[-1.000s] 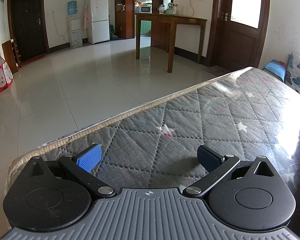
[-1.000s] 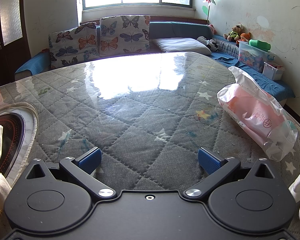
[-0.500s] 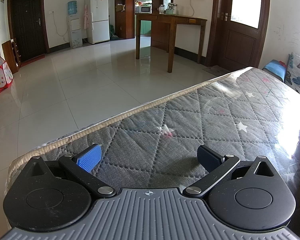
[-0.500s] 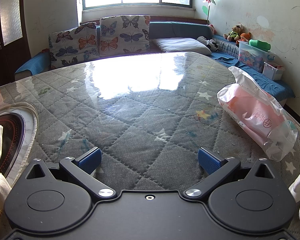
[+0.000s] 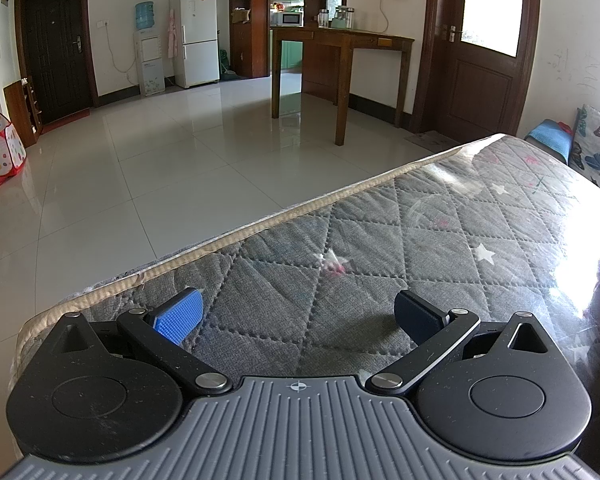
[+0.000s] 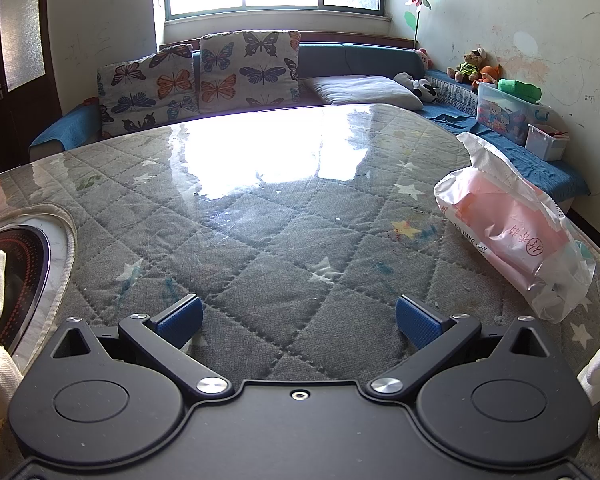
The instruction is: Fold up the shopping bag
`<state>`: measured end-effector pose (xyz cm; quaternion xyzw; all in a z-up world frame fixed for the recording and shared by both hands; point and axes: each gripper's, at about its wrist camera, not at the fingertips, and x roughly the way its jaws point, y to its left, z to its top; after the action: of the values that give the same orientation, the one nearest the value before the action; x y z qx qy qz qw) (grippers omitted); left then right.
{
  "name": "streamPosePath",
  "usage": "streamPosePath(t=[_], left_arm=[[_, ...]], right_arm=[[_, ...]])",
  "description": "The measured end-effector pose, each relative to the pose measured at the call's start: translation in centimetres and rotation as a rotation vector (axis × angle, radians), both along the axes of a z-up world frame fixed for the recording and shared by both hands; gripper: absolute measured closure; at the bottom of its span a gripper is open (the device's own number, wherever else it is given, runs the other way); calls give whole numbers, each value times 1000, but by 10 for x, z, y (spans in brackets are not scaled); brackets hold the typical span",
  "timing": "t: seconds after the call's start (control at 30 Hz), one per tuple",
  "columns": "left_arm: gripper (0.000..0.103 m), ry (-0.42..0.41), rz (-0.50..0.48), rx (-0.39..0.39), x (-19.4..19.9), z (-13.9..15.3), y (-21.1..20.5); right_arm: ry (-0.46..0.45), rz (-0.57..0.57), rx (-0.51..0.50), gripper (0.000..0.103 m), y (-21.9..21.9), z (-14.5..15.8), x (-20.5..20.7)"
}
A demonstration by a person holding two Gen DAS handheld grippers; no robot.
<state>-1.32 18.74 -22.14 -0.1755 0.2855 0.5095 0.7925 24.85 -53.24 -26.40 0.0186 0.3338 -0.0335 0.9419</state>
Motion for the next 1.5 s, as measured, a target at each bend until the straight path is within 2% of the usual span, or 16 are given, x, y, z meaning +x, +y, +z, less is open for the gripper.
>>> streamPosePath(t=[1.5], left_arm=[[0,0,0,0,0,0,0]], right_arm=[[0,0,0,0,0,0,0]])
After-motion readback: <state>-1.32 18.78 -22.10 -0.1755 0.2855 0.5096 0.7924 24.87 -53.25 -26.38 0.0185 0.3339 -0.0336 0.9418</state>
